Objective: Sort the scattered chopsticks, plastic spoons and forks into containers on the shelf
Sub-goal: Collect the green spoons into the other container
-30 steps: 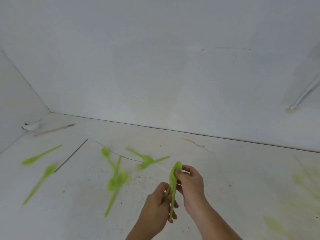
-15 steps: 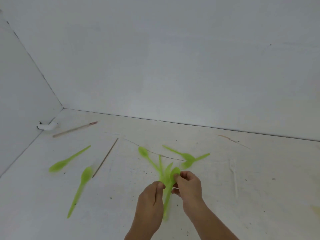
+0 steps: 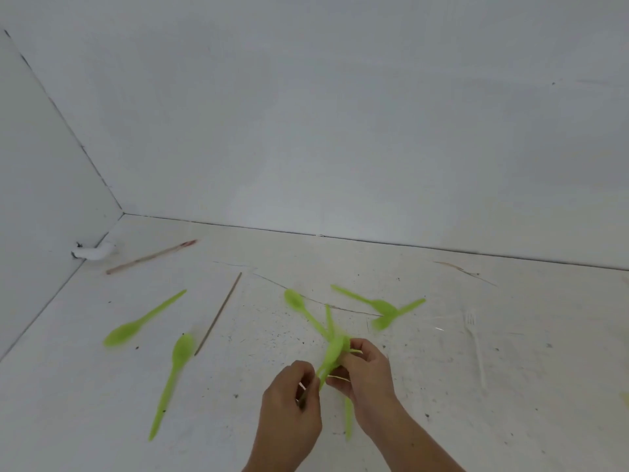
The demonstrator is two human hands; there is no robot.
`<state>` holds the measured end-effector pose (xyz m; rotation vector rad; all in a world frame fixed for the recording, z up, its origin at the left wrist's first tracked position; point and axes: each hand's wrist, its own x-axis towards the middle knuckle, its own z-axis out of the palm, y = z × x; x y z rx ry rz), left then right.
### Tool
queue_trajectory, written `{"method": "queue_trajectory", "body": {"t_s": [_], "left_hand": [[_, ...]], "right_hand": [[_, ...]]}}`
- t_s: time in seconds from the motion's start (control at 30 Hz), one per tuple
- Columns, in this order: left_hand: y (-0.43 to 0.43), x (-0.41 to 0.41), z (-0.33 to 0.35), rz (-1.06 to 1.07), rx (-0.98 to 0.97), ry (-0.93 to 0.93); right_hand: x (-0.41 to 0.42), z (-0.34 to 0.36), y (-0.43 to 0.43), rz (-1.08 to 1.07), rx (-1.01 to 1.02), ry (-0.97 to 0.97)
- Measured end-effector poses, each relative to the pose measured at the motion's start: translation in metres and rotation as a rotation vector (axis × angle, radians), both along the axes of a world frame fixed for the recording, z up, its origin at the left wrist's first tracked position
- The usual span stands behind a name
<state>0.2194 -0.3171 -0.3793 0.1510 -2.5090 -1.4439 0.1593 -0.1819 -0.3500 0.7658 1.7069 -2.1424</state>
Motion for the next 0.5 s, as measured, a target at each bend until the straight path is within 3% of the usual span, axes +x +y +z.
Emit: {"method": "queue_trajectory", "body": {"t_s": [0.1, 0.33, 0.5], "left_hand": [[0.003, 0.0, -0.004, -0.046, -0.1, 0.088], [0.005, 0.006, -0.007, -0.058, -0.247, 0.023], [0.001, 0.009, -0.013, -0.092, -0.408, 0.021]], "right_hand": [[0.001, -0.001, 0.0, 0.002, -0.045, -0.012], [0.003, 0.006, 0.007, 0.035, -0.278, -0.078], [0.007, -0.002, 0.011, 0.008, -0.285, -0.083]]}}
